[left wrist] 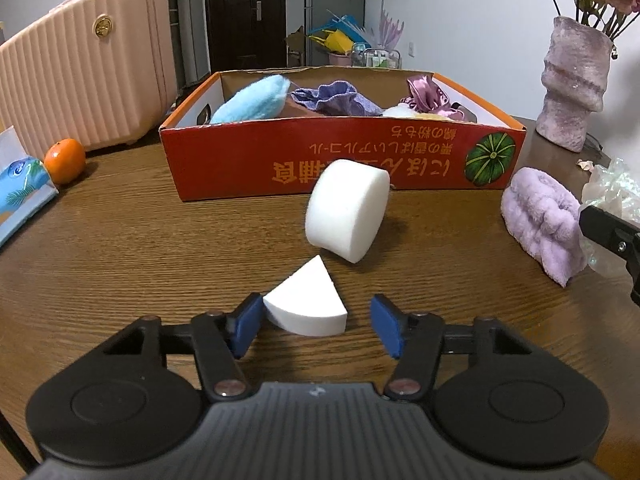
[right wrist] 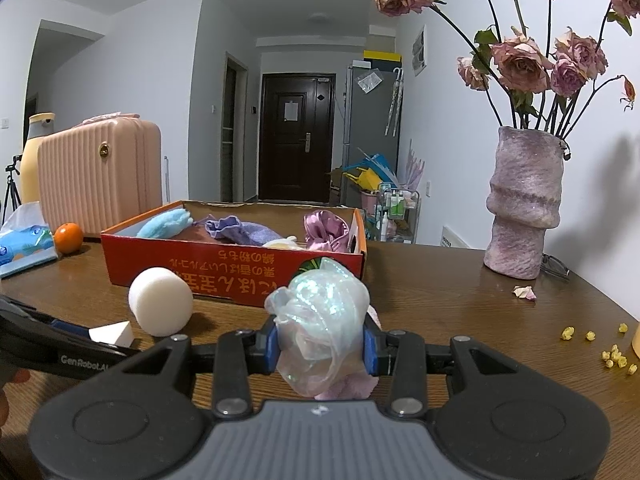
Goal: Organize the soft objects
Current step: 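Lift the plastic bag with the right tool while the left tool grasps the white wedge sponge, then carry the plastic bag and wedge sponge over the cardboard box with both tools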
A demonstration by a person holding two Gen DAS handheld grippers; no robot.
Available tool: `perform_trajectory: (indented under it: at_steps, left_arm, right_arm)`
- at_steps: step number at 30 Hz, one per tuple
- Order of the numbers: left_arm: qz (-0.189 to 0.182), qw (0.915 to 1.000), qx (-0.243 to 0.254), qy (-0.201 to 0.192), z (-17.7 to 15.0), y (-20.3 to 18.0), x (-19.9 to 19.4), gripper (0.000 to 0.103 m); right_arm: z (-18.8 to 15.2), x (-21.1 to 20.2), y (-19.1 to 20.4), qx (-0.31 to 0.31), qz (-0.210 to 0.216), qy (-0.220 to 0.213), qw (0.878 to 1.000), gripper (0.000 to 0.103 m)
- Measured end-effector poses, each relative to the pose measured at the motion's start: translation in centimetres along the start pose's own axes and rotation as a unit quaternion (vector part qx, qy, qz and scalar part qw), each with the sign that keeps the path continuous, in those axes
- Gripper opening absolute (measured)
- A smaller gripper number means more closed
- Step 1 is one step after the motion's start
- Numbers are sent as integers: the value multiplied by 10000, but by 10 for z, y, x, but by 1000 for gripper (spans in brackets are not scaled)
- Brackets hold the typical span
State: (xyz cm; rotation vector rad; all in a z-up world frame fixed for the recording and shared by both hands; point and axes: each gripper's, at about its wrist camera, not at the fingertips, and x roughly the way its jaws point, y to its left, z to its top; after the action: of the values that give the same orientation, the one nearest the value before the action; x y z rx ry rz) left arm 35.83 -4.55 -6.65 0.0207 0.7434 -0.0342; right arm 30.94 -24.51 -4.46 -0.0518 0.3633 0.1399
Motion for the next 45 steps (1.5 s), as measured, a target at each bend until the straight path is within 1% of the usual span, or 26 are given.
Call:
perform_trajectory:
  at_steps: [2, 4, 7, 15, 19, 26, 37, 45]
  left_arm:
    - [-2, 10000, -14, -13, 0, 1, 0, 52]
    - [12, 10000, -7, -30, 0, 1, -1, 41]
    - [-9, 10000, 14, -54, 0, 0, -1, 38]
    - [-24, 10000, 33, -90, 0, 0, -3, 37]
    - [-17, 9999, 6, -172, -1, 1, -7, 36]
    - [-19, 9990, 24, -457, 0, 2, -20, 35]
    - [-11, 9943, -69, -1060, 0, 16, -55, 35]
    - [-90, 9914, -124, -1299, 3, 18, -67, 35]
  right_arm:
    - [0, 0, 0, 1, 6, -1, 10000, 38]
    - [0, 0, 0, -1, 4, -1, 10000, 38]
    - [0, 0, 0, -2, 5, -1, 10000, 38]
    - [0, -1, 2, -28, 23, -10, 10000, 38]
    - [0, -1, 3, -36, 31, -19, 10000, 38]
    - [0, -2, 3, -50, 49, -43, 10000, 38]
    - [2, -7, 1, -17, 125, -177, 9998, 38]
    - [5, -12, 2, 29, 213, -283, 9994, 38]
